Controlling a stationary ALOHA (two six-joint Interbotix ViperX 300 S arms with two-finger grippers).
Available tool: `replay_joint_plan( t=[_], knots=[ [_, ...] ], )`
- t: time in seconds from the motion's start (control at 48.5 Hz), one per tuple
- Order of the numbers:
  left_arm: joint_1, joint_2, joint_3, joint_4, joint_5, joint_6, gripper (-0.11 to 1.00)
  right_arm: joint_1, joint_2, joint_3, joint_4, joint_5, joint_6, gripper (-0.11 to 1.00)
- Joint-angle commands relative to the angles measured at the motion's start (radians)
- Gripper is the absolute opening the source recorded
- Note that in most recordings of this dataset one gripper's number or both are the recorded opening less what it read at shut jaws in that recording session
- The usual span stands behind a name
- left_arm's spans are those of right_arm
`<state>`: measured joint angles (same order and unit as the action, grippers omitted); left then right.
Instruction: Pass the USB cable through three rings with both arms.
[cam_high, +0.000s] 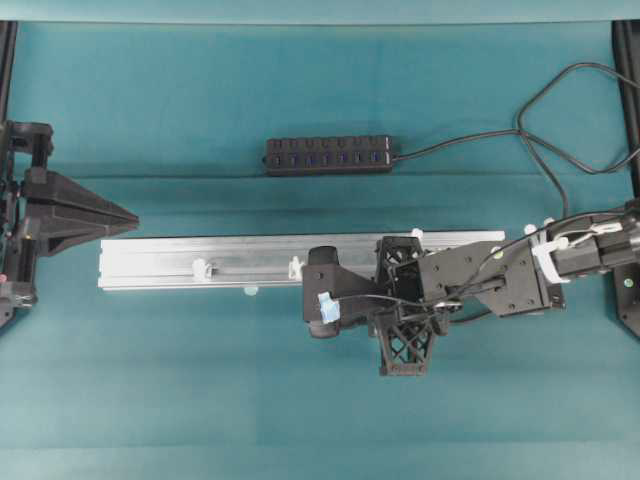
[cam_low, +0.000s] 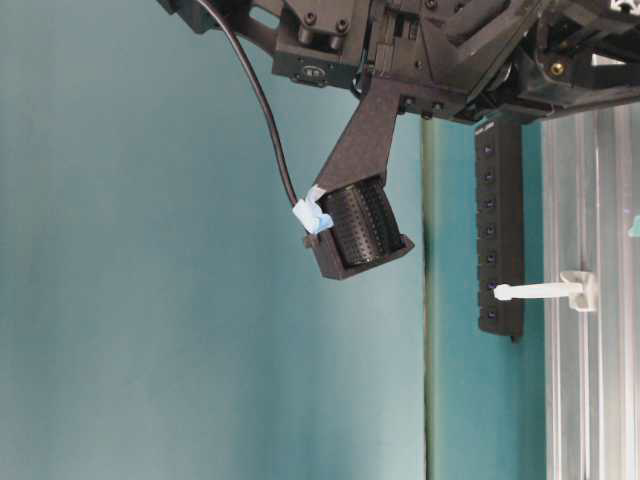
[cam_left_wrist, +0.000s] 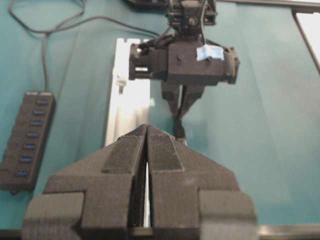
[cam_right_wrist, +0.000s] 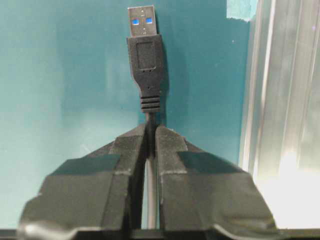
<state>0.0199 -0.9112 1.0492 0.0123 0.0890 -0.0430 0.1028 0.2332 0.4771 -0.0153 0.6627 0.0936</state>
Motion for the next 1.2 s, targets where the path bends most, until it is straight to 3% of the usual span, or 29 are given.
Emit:
replay_joint_plan(
  t=[0.0, 0.515, 1.175],
  knots=[
    [0.0, 0.003, -0.029, 0.003, -0.005, 0.0, 0.02, -0.014, -0.003, 0.003, -0.003, 0.006, 0.003, -0.08],
    [0.002, 0.005, -0.029, 0.003, -0.005, 0.0, 0.02, -0.014, -0.049, -0.003, -0.003, 0.052, 0.003, -0.08],
    [0.002, 0.003, -0.034, 0.002, -0.005, 0.003, 0.02, -0.058, -0.308, -0.028, -0.015, 0.416, 0.005, -0.08]
  ],
)
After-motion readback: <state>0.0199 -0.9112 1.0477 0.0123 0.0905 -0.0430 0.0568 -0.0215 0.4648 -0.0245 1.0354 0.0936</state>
